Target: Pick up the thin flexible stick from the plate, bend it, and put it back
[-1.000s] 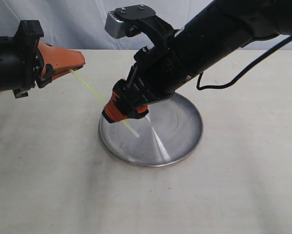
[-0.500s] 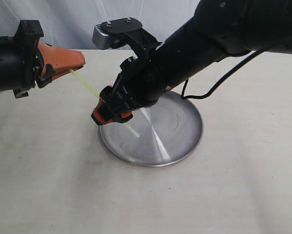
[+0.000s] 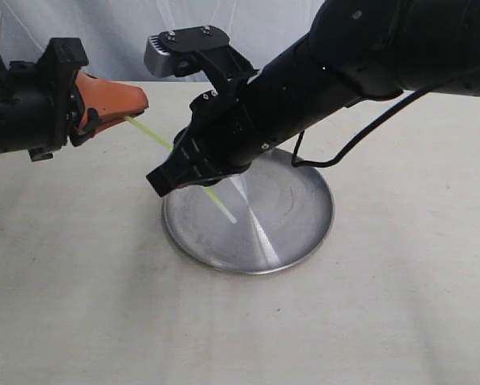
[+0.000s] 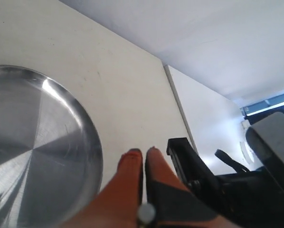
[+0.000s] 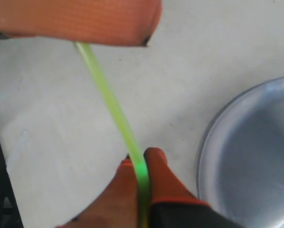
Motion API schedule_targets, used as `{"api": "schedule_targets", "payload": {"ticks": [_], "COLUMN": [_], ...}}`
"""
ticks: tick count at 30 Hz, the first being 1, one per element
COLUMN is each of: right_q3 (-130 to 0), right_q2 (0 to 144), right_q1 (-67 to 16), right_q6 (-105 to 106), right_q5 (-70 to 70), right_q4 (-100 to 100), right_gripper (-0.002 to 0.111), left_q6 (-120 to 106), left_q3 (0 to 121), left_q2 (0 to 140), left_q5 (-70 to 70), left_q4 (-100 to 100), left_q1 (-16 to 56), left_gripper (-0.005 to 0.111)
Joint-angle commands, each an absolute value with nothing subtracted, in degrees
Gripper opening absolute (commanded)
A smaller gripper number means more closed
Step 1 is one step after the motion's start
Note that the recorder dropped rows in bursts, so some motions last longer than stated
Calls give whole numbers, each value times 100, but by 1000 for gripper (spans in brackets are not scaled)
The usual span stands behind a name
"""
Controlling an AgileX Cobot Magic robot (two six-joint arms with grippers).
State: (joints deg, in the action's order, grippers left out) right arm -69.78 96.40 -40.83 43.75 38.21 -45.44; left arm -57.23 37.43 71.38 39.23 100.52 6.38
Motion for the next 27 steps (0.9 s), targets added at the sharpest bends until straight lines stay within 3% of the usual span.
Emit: {"api": "schedule_targets", "payload": {"ticks": [1, 27], "right_q3": [-6996, -6996], "right_q2": [9592, 9203], "right_q1": [-4059, -4059], "right_q6": [4077, 2439], "right_q5": [3507, 2433], "right_q4": [-4682, -4295], "right_gripper": [-1, -1], "left_q6": [-5738, -5499], "left_q3": [3742, 3949], "left_q2": [7134, 7134], "left_q5": [3346, 2876], "left_q4": [9995, 9995], "left_q1": [1163, 1914], "left_gripper": [0, 0]}}
